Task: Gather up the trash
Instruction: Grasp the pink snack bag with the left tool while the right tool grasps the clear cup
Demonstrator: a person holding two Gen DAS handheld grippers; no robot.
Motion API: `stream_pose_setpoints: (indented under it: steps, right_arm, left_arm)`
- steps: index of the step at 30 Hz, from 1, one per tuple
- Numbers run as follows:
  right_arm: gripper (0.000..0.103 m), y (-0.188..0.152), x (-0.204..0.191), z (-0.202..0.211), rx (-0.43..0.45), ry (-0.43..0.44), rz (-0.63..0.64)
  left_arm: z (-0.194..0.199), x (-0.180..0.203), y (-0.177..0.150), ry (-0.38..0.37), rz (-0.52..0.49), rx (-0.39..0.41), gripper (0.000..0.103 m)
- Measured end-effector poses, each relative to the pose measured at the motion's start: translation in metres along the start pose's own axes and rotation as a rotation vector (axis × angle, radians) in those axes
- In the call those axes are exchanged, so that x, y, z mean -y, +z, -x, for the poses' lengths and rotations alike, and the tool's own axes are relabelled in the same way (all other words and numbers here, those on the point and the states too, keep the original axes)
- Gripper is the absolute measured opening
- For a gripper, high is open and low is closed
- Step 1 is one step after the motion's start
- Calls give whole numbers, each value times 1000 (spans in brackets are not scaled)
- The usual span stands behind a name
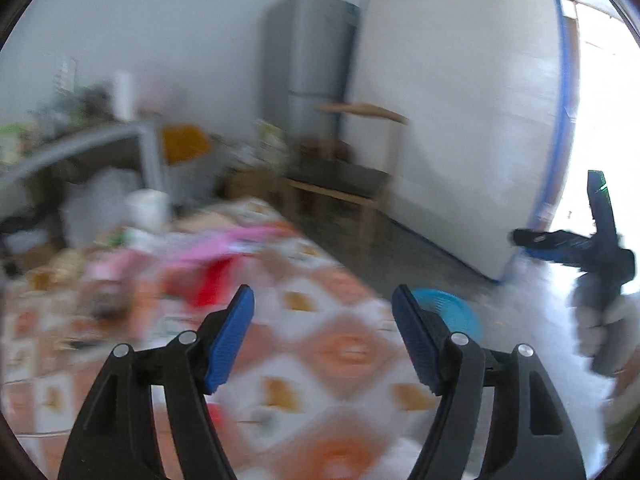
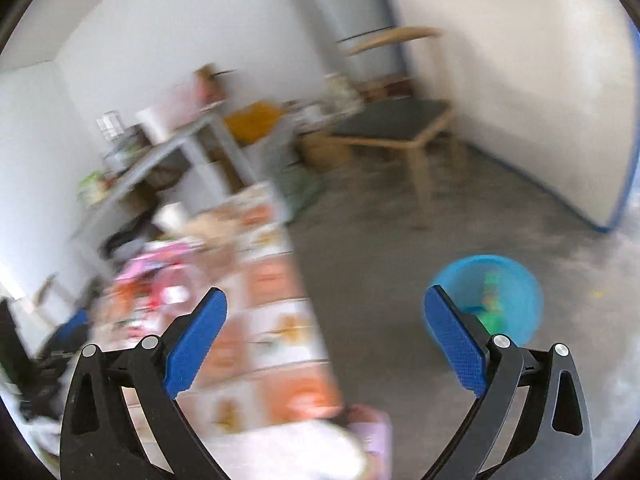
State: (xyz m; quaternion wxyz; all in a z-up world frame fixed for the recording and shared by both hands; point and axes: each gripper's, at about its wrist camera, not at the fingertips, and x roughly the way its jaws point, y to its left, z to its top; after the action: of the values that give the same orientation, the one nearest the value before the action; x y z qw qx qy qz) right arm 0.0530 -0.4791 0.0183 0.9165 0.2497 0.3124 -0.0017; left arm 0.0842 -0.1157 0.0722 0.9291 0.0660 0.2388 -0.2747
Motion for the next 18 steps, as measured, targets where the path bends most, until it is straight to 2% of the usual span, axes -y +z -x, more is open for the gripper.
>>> stream_pose_setpoints:
  steps: [3,6,8,13,18]
  right_arm:
    - [95,6,-31,-23,-54,131,-16]
    - [95,10,-54,-67,-173,297,-107]
    - [93,8,-72,-89,-244,348,-128]
    - [81,-3,-116,-140,-368,353,-61]
    - [73,-8,-134,-175,-432,380,-61]
  left_arm:
    - [3,-24,-3,174,-86,25,69]
    - [-16,-43,-2,309,-185,10,69]
    - [-31,-52,-2,349,-240,-1,69]
    - [-67,-67,-10,376,-381,-61,69]
    - [-97,-72,-16,410,-518,-104,55]
